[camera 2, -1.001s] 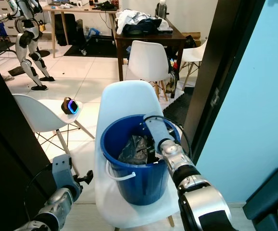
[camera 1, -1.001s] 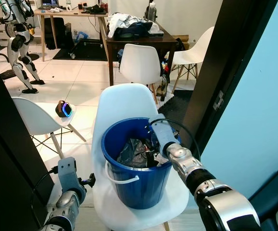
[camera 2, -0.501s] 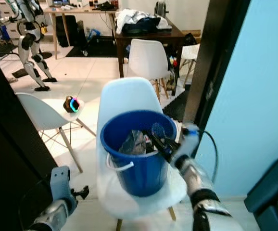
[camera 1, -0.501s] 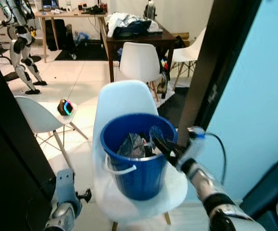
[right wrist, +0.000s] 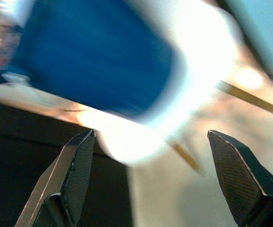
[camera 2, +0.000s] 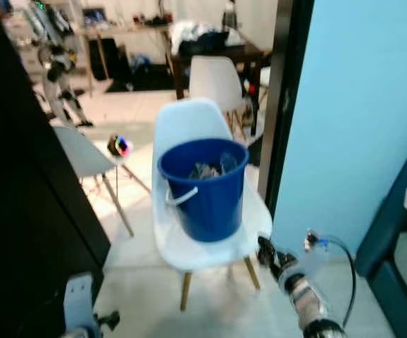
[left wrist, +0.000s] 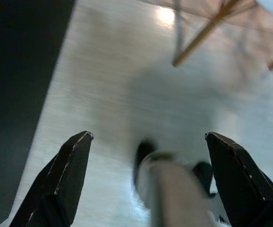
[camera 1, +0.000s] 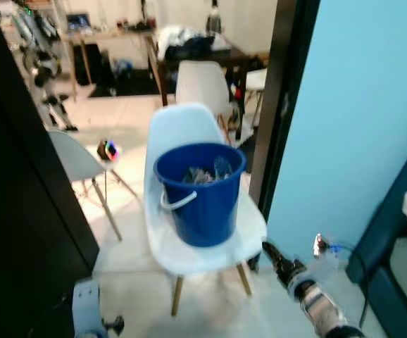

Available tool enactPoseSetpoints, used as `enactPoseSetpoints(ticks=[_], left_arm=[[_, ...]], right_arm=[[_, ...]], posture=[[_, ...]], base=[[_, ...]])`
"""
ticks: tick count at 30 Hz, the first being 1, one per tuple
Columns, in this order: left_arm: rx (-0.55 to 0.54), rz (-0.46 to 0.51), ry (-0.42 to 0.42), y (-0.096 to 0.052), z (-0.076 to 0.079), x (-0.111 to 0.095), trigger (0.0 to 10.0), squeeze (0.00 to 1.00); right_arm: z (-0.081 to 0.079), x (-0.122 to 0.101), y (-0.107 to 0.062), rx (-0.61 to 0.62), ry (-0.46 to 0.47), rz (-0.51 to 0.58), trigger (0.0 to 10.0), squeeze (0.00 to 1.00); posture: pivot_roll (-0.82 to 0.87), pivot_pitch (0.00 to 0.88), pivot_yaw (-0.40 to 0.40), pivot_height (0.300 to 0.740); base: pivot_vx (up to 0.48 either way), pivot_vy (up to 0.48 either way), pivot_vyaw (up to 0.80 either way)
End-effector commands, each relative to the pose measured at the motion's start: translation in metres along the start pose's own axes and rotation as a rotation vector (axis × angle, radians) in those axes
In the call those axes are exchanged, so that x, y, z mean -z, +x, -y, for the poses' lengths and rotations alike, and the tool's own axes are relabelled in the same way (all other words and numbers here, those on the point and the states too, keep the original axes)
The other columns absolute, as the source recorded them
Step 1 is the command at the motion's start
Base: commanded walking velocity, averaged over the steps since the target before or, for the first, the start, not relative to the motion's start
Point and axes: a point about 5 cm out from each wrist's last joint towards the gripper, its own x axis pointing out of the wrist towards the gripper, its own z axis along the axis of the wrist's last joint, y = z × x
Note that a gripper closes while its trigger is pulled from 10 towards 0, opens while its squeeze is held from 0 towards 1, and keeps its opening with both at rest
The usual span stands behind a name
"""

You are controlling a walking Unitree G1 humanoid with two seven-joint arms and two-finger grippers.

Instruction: Clean up the room

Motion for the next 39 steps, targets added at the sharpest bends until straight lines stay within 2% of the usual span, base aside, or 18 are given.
enactPoseSetpoints(ticks=[1, 2, 6, 8, 9, 11, 12, 14, 15, 16, 18, 19, 21, 22, 25, 28, 33, 39], left_arm=[[0.006, 0.013, 0.015, 0.001, 0.002, -0.006, 10.0, 0.0], [0.009, 0.012, 0.028, 0.001, 0.002, -0.005, 10.0, 0.0], [0.011, 0.01, 0.037, 0.001, 0.001, -0.004, 10.0, 0.0], [0.017, -0.004, 0.062, 0.0, 0.002, 0.001, 10.0, 0.0], [0.017, -0.004, 0.062, 0.0, 0.002, 0.001, 10.0, 0.0], [0.018, -0.042, 0.097, -0.003, 0.0, 0.013, 10.0, 0.0], [0.009, -0.101, 0.135, -0.006, -0.004, 0.029, 10.0, 0.0], [0.009, -0.101, 0.135, -0.006, -0.004, 0.029, 10.0, 0.0], [0.009, -0.128, 0.17, -0.009, -0.006, 0.038, 10.0, 0.0], [0.009, -0.128, 0.17, -0.009, -0.006, 0.038, 10.0, 0.0], [0.01, -0.175, 0.226, -0.014, -0.011, 0.054, 10.0, 0.0], [0.01, -0.175, 0.226, -0.014, -0.011, 0.054, 10.0, 0.0], [0.014, -0.205, 0.262, -0.018, -0.016, 0.064, 10.0, 0.0], [0.014, -0.205, 0.262, -0.018, -0.016, 0.064, 10.0, 0.0], [0.004, -0.234, 0.304, -0.022, -0.024, 0.073, 10.0, 0.0], [-0.003, -0.237, 0.317, -0.022, -0.025, 0.073, 10.0, 0.0], [-0.041, -0.213, 0.401, -0.02, -0.024, 0.068, 10.0, 0.0], [-0.047, -0.181, 0.434, -0.018, -0.021, 0.063, 10.0, 0.0]], right_arm=[[0.002, 0.008, -0.001, 0.039, -0.002, -0.022, 10.0, 0.0], [0.013, 0.025, -0.009, 0.126, -0.038, -0.092, 10.0, 0.0], [0.019, 0.033, -0.014, 0.18, -0.064, -0.131, 10.0, 0.0], [0.035, 0.046, -0.027, 0.304, -0.107, -0.201, 10.0, 0.0], [0.035, 0.046, -0.027, 0.304, -0.107, -0.201, 10.0, 0.0], [0.056, 0.065, -0.048, 0.47, -0.187, -0.319, 10.0, 0.0], [0.072, 0.079, -0.067, 0.577, -0.285, -0.428, 10.0, 0.0], [0.072, 0.079, -0.067, 0.577, -0.285, -0.428, 10.0, 0.0], [0.076, 0.085, -0.074, 0.598, -0.34, -0.476, 10.0, 0.0], [0.076, 0.085, -0.074, 0.598, -0.34, -0.476, 10.0, 0.0], [0.078, 0.093, -0.08, 0.593, -0.424, -0.539, 10.0, 0.0], [0.078, 0.093, -0.08, 0.593, -0.424, -0.539, 10.0, 0.0], [0.077, 0.096, -0.081, 0.57, -0.5, -0.584, 10.0, 0.0], [0.077, 0.096, -0.081, 0.57, -0.5, -0.584, 10.0, 0.0], [0.076, 0.096, -0.079, 0.541, -0.615, -0.637, 10.0, 0.0], [0.075, 0.095, -0.077, 0.529, -0.648, -0.648, 10.0, 0.0], [0.054, 0.084, -0.051, 0.478, -0.757, -0.638, 10.0, 0.0], [0.044, 0.08, -0.04, 0.461, -0.785, -0.613, 10.0, 0.0]], posture=[[-0.04, 0.0, -0.029, 0.708], [-0.04, 0.0, -0.027, 0.708], [-0.04, 0.0, -0.028, 0.708], [-0.04, 0.0, -0.028, 0.708], [-0.04, 0.0, -0.028, 0.708], [-0.04, 0.0, -0.028, 0.708], [-0.04, 0.0, -0.031, 0.708], [-0.04, 0.0, -0.031, 0.708], [-0.04, 0.0, -0.033, 0.708], [-0.04, 0.0, -0.033, 0.708], [-0.04, 0.0, -0.033, 0.708], [-0.04, 0.0, -0.033, 0.708], [-0.04, 0.0, -0.036, 0.708], [-0.04, 0.0, -0.036, 0.708], [-0.03, 0.0, -0.054, 0.708], [-0.03, 0.0, -0.059, 0.708], [-0.01, 0.0, -0.089, 0.708], [-0.02, 0.0, -0.08, 0.708]], base=[[0.0, 0.0, 0.0], [0.0, 0.0, -0.77], [0.0, 0.0, -0.77], [0.0, 0.0, -0.75], [0.0, 0.0, -0.74], [0.0, 0.0, -0.74], [0.0, 0.0, -0.74], [0.0, 0.0, -0.74], [0.0, 0.0, -0.74], [0.0, 0.0, -0.74], [0.0, 0.0, -0.74], [0.0, 0.0, -0.74], [0.0, 0.0, -0.74], [0.0, 0.0, -0.74], [0.0, 0.0, -0.74], [0.0, 0.0, -0.74], [0.0, 0.0, -0.74], [0.0, 0.0, -0.74]])
